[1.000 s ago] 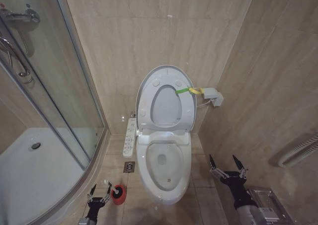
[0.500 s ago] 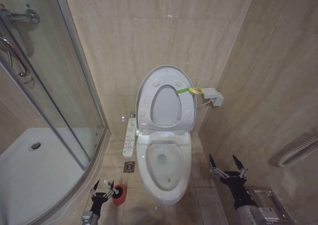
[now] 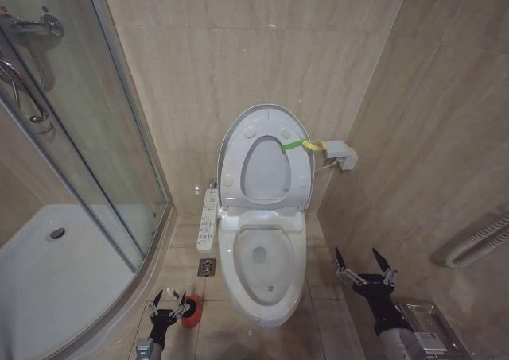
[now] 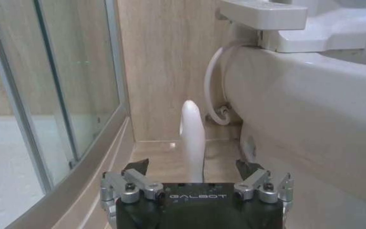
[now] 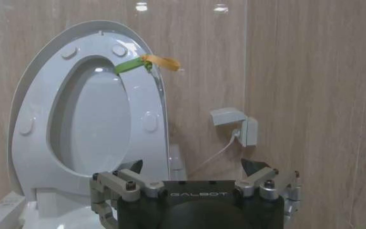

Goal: Open the toilet lid, clean the toilet bowl with a toilet brush, close the toilet lid, and flush.

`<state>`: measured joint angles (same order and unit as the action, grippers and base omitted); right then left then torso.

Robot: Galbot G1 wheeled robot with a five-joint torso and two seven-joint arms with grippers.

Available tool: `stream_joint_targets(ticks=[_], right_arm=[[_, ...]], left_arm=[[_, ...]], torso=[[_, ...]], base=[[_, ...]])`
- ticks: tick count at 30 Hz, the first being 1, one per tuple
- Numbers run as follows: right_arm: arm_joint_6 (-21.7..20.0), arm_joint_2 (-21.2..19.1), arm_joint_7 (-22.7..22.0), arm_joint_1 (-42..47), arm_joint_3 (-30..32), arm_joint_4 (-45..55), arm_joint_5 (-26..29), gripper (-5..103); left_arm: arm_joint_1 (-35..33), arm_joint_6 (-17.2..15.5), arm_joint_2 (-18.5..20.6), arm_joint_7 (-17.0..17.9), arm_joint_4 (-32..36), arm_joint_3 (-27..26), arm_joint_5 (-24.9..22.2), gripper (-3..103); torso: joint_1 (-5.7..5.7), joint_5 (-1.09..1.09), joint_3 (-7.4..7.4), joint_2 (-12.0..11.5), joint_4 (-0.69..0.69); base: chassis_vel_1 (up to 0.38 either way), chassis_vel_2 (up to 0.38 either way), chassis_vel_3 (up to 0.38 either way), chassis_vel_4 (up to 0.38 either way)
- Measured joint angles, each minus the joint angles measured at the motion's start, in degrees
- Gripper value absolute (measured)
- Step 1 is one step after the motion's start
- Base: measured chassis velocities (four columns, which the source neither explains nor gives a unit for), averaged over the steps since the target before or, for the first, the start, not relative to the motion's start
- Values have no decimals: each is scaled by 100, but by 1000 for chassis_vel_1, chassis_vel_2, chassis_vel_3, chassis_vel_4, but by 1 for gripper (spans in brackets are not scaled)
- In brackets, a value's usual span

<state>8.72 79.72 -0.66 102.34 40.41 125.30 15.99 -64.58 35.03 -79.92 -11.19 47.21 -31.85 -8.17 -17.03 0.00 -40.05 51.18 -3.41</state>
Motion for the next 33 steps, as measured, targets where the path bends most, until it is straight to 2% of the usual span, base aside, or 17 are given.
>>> stream_joint_targets(ticks=[19,33], right_arm=[[0,0,0,0,0,0,0,100],[0,0,0,0,0,0,0,100]], left_arm=[[5,31,11,14,-95,-36,21,90],[104,403,-4,2,-401,-72,99,90]], torso=[[0,0,0,0,0],[0,0,0,0,0]], base=[[0,0,0,0],[0,0,0,0]])
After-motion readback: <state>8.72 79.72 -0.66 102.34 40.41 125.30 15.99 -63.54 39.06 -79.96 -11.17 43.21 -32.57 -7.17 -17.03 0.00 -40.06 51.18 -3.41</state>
